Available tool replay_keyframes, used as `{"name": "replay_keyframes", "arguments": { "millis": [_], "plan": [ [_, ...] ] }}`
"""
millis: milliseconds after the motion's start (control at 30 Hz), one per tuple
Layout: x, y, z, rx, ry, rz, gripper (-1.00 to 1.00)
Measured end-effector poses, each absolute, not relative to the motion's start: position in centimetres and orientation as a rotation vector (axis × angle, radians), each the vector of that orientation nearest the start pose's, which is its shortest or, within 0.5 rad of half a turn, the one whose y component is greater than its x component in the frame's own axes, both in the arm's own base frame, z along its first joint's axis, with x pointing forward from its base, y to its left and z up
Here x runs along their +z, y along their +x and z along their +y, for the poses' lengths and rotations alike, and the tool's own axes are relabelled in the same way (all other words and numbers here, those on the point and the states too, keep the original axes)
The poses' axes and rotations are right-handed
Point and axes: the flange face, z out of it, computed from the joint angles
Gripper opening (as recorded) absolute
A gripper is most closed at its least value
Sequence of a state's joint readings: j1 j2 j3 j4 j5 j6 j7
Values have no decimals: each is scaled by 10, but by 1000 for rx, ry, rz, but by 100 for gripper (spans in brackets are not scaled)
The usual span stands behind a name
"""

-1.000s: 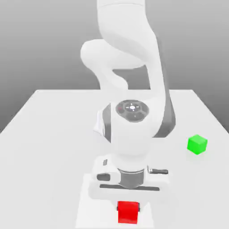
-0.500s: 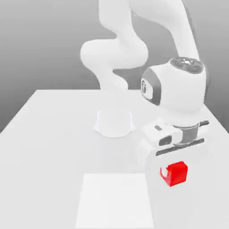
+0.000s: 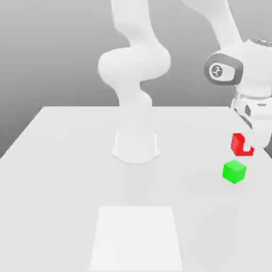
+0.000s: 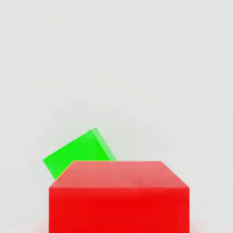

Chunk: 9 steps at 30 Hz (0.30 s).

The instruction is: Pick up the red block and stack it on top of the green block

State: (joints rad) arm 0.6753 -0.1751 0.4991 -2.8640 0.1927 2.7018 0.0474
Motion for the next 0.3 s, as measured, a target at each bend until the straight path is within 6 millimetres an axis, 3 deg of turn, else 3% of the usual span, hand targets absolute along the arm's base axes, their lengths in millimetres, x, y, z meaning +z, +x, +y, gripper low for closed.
{"name": "replay_keyframes", "arguments": {
  "millis": [200,233,300],
  "plan": [
    [187,149,321,-3,-2788,-1458,-100],
    [182,149,321,-1,-2787,-1457,100],
    [182,149,321,-1,-2787,-1457,100]
  ]
}}
